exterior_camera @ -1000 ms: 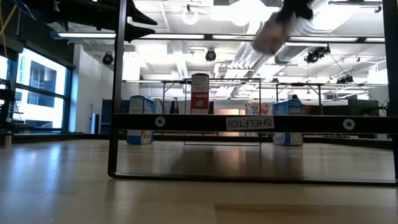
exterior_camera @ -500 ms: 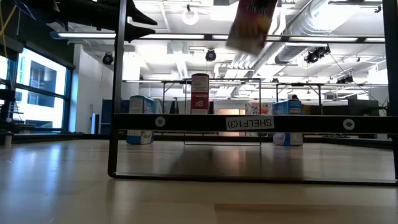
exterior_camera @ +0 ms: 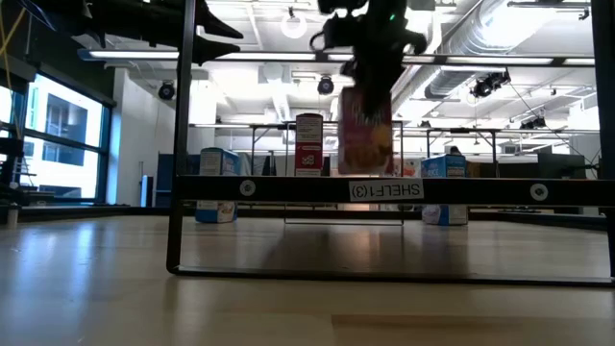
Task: Stack cereal on shelf
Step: Put the violet cereal box on the shelf aligned with the other violet cereal box
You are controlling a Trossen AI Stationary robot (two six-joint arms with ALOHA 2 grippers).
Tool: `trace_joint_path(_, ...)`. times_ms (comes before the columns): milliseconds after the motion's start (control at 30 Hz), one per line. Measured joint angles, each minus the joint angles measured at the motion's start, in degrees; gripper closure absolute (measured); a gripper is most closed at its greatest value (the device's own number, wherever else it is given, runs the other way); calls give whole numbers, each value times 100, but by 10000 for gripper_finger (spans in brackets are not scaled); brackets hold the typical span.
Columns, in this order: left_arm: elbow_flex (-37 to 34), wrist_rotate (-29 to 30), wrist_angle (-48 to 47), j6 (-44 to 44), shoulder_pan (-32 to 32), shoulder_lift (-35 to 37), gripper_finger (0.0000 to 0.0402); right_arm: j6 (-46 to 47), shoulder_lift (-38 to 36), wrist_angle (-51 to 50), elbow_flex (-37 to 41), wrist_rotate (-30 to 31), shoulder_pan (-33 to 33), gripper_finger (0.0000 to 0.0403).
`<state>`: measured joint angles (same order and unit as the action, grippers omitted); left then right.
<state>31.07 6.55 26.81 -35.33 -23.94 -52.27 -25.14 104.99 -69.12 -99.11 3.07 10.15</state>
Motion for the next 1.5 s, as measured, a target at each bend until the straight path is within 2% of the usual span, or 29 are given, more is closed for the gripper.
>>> trace_joint_path(600,0,2,0,2,0,0,305,-93,179,245,0,-115,149,207)
trace_joint_path(767,0,2,0,2,0,0,305,-454,166,241,-5,71,149,196)
trace_joint_path(1067,0,2,-1,149,0,0,305,-666,166,-402,-675,-14,271,196)
trace_joint_path(1267,0,2,0,300,-4,0,305,77,49,-953,-1078,-553,446,202)
trace_joint_path(1367,0,2,-7,356,-4,0,305,531,-270,-968,-820,-768,506,226)
trace_joint_path(1500,0,2,-9,365,-4,0,305,1108,-996,-890,50,-802,525,297)
